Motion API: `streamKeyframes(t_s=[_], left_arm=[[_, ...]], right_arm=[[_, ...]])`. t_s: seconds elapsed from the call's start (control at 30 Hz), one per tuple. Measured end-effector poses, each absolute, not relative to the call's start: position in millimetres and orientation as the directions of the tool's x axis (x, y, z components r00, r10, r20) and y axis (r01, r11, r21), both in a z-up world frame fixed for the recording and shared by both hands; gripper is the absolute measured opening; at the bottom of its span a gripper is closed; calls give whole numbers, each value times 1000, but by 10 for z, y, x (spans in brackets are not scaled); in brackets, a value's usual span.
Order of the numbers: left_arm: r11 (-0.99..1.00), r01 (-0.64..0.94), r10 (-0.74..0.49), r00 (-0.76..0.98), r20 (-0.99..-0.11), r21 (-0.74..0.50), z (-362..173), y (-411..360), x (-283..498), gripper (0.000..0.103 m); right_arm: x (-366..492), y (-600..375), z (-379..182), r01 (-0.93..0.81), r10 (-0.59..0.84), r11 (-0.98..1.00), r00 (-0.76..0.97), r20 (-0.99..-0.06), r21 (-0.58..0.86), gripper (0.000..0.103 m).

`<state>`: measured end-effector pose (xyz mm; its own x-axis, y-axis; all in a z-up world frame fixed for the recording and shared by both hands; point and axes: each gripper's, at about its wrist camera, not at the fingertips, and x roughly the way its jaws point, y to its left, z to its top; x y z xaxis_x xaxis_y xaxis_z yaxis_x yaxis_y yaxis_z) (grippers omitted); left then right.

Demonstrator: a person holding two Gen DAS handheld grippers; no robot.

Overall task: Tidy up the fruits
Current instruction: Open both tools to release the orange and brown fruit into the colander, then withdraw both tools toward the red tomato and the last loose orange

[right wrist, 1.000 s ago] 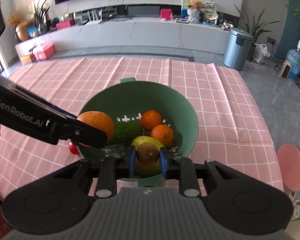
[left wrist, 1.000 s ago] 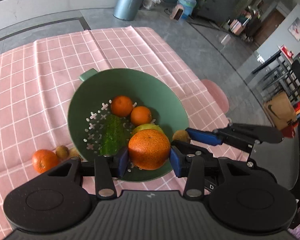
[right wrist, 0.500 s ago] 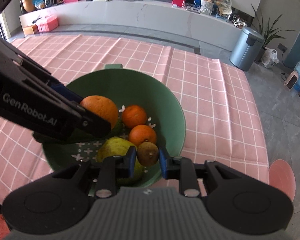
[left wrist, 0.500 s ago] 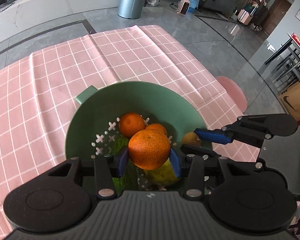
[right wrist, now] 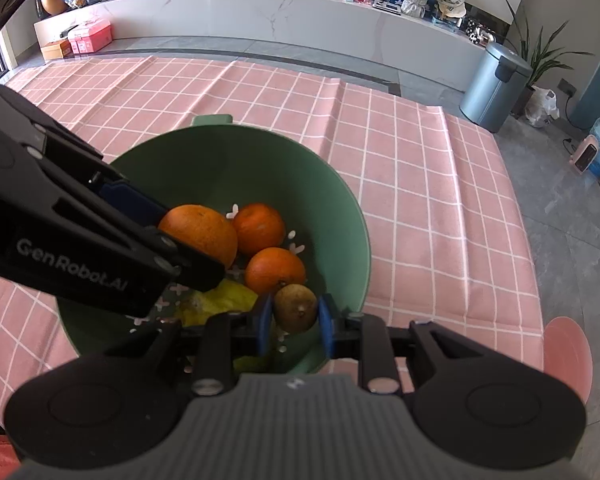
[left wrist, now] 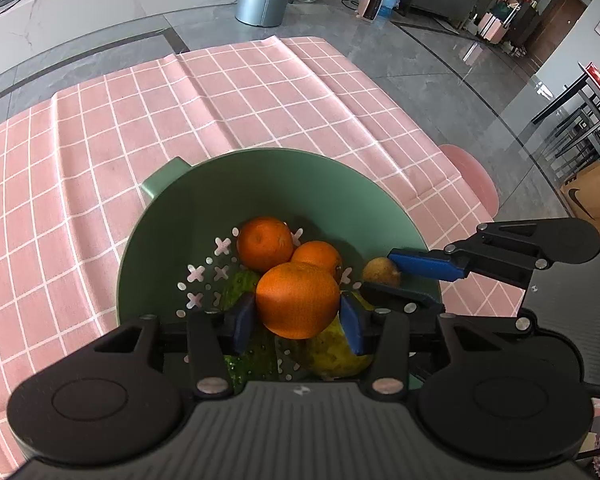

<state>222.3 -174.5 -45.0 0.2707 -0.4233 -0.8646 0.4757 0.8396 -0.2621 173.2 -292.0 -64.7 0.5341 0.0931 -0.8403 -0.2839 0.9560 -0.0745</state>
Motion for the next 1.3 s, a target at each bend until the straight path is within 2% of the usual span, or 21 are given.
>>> streamKeyframes(t_s=[0.07, 0.3, 0.57, 0.63, 0.87, 1.13, 1.3], left_arm=[[844, 471, -418, 276, -865, -258, -437, -1741, 2225, 55], [838, 479, -436, 303, -847, -260, -277, -1666, 2161, 56], [869, 472, -376, 429, -821, -151, 72, -1454, 1872, 56], [879, 461, -355, 467, -810, -120, 160, -1375, 1770, 56], [908, 406, -335, 563, -756, -100, 354, -967, 1410, 56], [934, 354, -276, 629, -726, -48, 382, -572, 1093, 56], [943, 332, -245, 652, -718, -20, 275, -388, 996, 56]], right_arm=[[1737, -2922, -643, -279, 91, 958, 535, -840, -74, 21], [1707, -2917, -590, -273, 86, 959, 545, -834, -79, 21], [1481, -2790, -351, -255, 106, 965, 596, -796, -63, 24], [1387, -2731, -271, -243, 114, 969, 618, -778, -51, 32], [1017, -2511, -143, -199, 176, 978, 665, -726, 55, 32], [697, -2243, -252, -128, 233, 972, 673, -702, 199, 33], [574, -2030, -342, -114, 217, 975, 679, -701, 191, 33]])
